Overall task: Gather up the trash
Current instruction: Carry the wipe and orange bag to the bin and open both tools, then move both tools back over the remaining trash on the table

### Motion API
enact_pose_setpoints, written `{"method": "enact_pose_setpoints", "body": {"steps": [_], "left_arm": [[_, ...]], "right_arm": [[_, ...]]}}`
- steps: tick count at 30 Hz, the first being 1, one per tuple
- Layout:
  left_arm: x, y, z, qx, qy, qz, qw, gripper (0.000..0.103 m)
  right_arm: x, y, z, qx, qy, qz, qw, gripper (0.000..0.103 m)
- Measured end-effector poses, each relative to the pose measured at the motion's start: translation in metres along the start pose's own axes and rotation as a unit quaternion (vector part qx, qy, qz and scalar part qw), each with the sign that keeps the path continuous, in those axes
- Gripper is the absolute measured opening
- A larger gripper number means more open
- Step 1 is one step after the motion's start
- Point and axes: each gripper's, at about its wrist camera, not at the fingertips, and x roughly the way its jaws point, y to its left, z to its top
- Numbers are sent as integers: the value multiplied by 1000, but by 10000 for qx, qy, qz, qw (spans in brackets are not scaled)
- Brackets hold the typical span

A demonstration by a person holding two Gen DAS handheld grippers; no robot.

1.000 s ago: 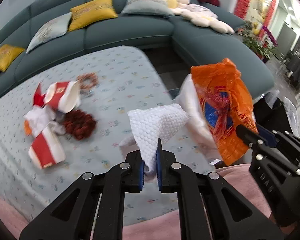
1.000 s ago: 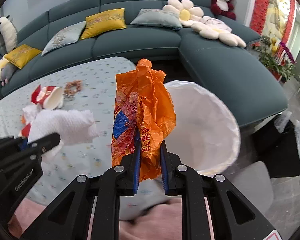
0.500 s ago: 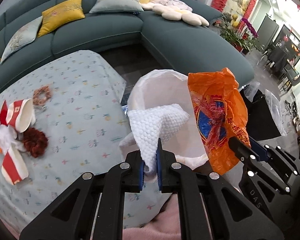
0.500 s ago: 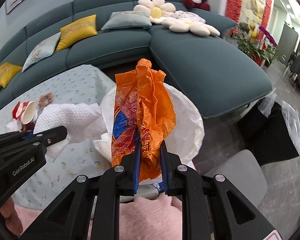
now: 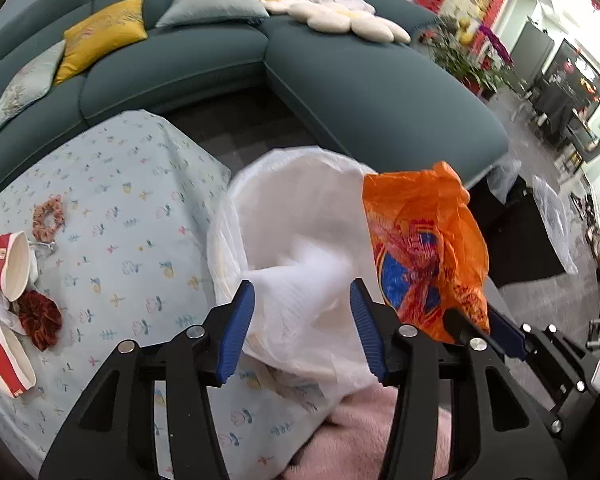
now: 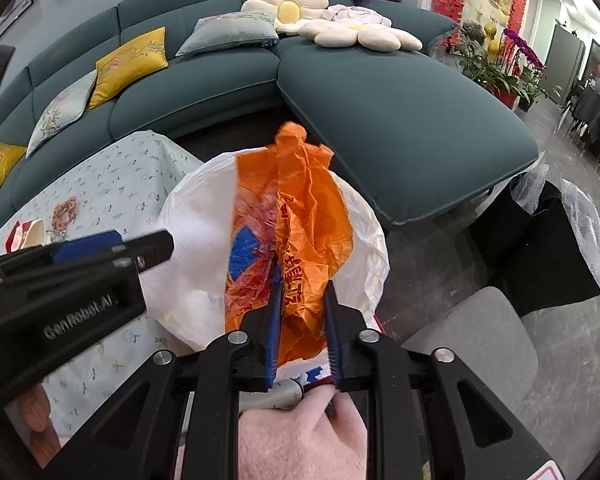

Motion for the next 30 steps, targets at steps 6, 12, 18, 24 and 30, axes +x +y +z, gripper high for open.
{"method": "enact_pose_setpoints", "body": {"steps": [6,12,18,24,30], "left_arm": [[-12,20,0,-235,-146,81,9996,58],[-24,49,-7,-523,-221,193,9982,58],[-40,86,-22,-808,-275,540,9949,66],[-60,136,-39,-1283,-299,907,9871,74],[-82,188,-62,-1812,-331,1214,9754,78]], "right_arm": [[3,10,5,-39,-50,33,10000,32],[-1,29,10,-194,-122,-3,9997,44],[-12,56,11,-404,-161,94,9990,49],[-26,99,7,-714,-219,279,9968,54],[-40,153,2,-1125,-283,538,9918,56]]}}
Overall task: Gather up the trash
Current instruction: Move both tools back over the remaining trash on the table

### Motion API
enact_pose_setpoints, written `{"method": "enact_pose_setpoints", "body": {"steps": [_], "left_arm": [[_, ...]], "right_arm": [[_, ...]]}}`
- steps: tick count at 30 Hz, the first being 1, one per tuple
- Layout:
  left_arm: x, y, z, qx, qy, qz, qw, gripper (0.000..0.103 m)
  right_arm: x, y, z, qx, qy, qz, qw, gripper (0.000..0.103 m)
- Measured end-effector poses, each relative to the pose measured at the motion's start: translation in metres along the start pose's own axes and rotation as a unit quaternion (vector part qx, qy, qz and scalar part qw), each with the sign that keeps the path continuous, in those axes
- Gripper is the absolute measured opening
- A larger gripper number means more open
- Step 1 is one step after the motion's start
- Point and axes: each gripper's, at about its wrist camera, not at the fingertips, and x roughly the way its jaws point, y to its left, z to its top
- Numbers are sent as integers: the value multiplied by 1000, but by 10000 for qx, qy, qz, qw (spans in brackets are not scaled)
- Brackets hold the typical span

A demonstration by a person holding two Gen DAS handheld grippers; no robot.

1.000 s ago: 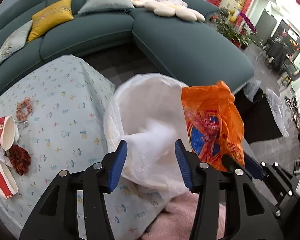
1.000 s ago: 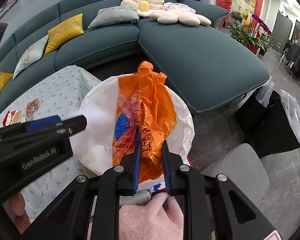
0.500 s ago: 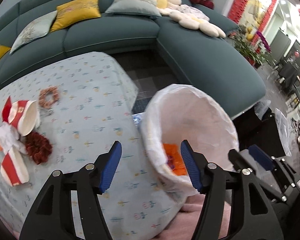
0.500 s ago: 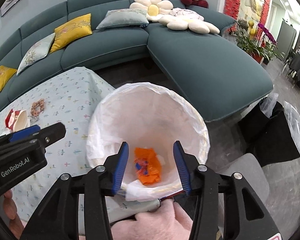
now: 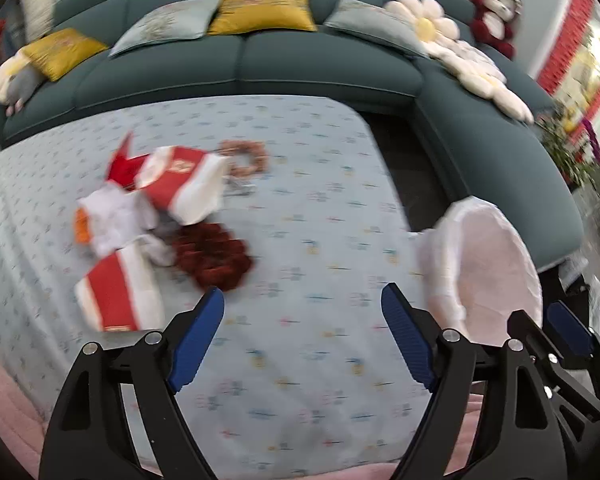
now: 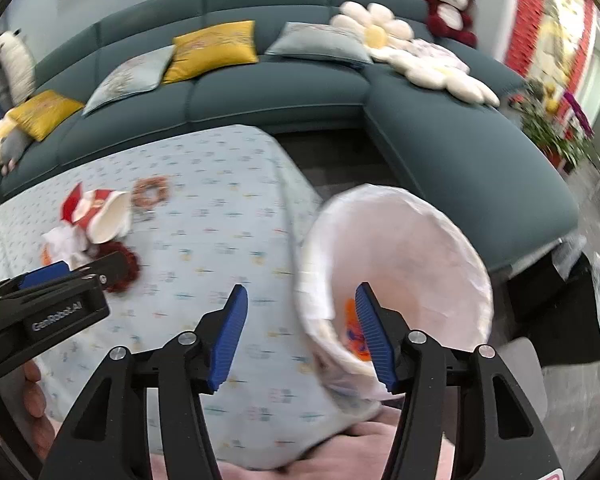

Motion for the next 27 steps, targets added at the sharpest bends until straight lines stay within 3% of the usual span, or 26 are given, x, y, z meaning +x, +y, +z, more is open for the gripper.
{"method": "enact_pose_setpoints", "body": {"steps": [8,15,27], "left_arm": [[-5,70,-13,-390,67,505,9979,80],[-1,128,-24,-845,232,680,9938,80],[28,183,-24,-1348,660,486,9875,80]], "right_arm": [[-10,67,5,-363,-81,306,9988,67],[1,105,-3,-436,121,518,9976,67],[34,143,-2,-241,492,611,9966,67]]}}
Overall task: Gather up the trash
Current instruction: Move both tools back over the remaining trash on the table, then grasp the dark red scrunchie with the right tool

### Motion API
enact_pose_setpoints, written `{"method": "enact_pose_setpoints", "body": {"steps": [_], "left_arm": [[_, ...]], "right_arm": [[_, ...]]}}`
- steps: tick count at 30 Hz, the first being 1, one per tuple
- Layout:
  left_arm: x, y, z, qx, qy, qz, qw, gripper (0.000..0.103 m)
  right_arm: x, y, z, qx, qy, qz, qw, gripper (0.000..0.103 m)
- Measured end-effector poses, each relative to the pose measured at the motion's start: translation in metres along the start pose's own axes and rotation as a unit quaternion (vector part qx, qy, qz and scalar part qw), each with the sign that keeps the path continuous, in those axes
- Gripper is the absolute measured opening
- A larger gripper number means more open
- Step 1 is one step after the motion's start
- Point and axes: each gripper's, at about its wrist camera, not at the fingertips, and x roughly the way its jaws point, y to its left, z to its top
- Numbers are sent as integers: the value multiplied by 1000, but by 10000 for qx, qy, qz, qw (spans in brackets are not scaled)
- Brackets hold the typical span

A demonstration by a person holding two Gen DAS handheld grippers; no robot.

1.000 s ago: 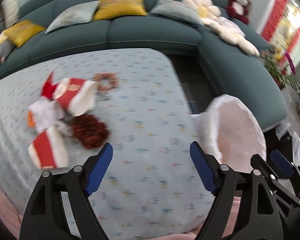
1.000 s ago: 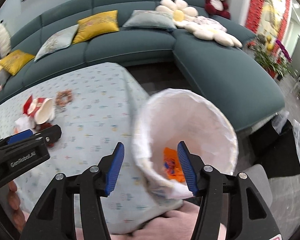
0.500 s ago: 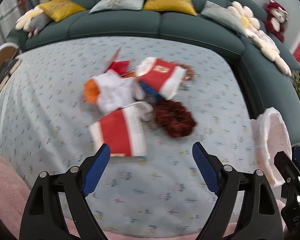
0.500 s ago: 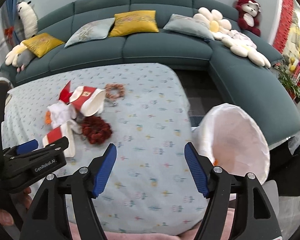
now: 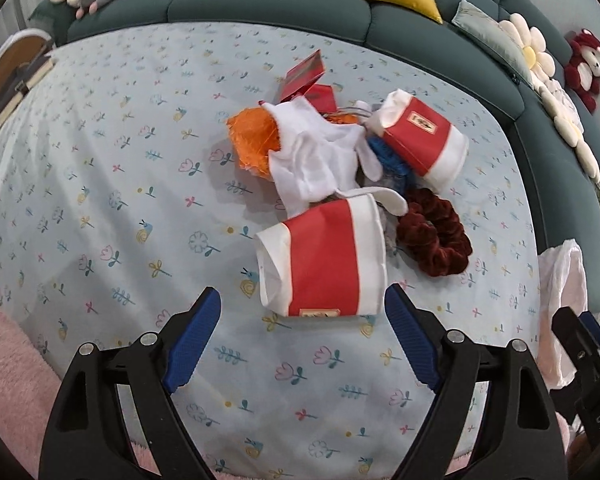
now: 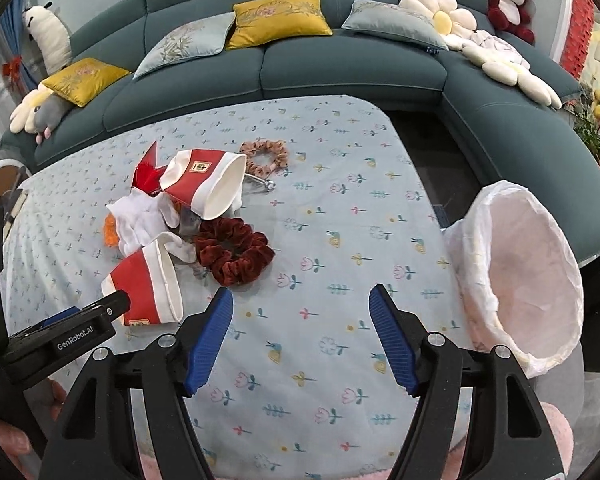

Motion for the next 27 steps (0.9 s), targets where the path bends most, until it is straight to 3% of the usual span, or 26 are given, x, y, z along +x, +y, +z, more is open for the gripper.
{"method": "enact_pose_setpoints", "body": {"steps": [11,19,21,27], "left_arm": [[28,13,13,-125,283,-155,9994,67],[41,20,16,-160,420,-462,9979,38],[40,20,18,-163,391,-491,9979,32],[37,17,24,-70,313,-600,9977,27]], "right_arm": [[41,27,9,-208,257,-33,9994,67],[71,33,21,-226,365,-176,9989,67],[80,35,23,-267,382,-233,9986,66],[100,38,30,-219,551,-111,9982,54]]}}
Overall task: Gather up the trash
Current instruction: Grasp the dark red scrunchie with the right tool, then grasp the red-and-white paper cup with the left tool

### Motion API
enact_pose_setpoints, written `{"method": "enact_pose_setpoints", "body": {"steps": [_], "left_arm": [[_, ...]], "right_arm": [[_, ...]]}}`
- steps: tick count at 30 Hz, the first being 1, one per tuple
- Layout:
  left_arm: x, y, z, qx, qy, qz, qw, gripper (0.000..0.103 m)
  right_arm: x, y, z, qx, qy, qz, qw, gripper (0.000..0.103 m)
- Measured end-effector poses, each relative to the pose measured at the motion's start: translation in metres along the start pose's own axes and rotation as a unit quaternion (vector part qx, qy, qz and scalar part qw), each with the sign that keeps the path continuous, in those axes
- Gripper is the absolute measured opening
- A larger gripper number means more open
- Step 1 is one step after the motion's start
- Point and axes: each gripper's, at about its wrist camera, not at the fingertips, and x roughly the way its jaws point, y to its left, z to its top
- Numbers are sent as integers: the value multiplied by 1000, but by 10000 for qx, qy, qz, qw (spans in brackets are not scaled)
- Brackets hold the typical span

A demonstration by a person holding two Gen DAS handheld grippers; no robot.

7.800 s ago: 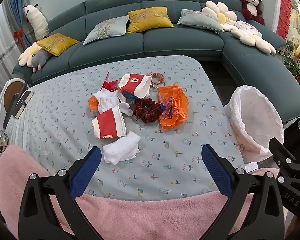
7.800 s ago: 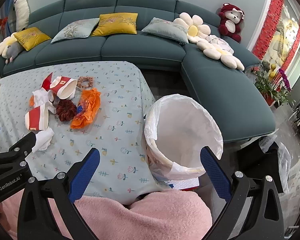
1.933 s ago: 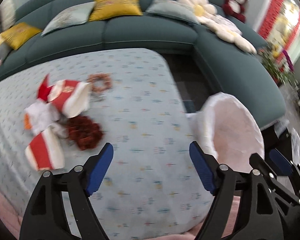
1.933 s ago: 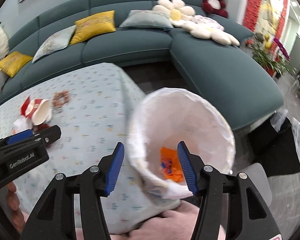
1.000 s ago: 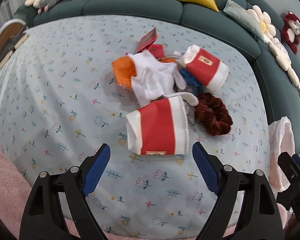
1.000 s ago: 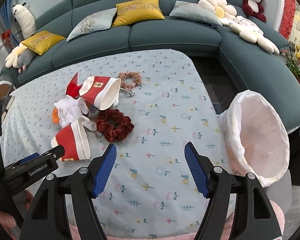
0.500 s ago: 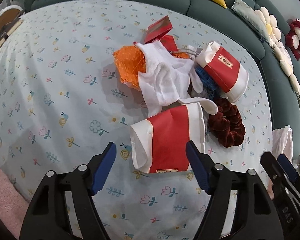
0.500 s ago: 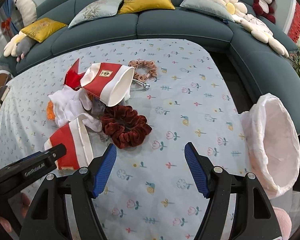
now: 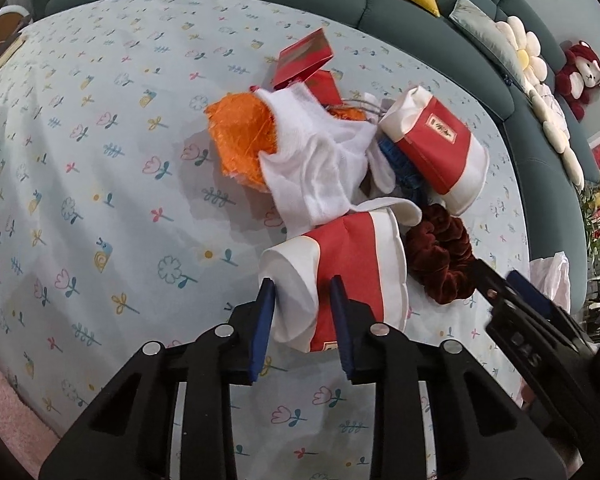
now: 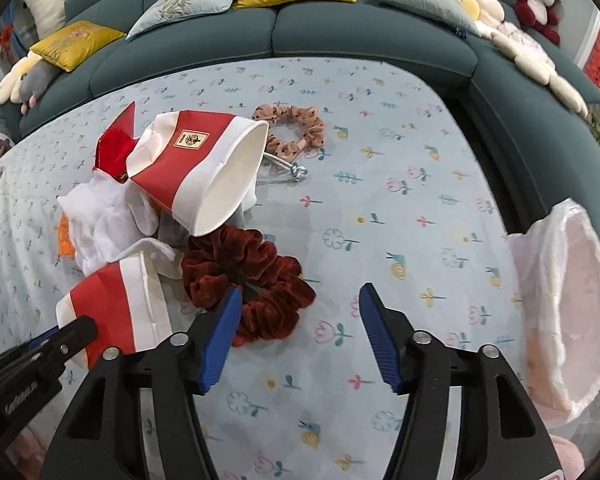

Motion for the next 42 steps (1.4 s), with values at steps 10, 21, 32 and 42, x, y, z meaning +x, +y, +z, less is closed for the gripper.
{"method": "enact_pose_setpoints", "body": {"steps": [10,21,32,42], "left_arm": [[2,-10,6,48,78,-54,9999,39],[1,-43,-2,231,-73,108,9996,82],[29,-52,-4,234,204,603,9977,85],[29,-64,-1,253,195,538,9980,87]], "right_arm": [[38,-6,6,333,440,256,9982,31],[12,-31,-11,580,157,327,9977,16],[-4,-57,-23,681,123,370,9969,17],[-6,-56,-27,695,111,382,9968,17]]}}
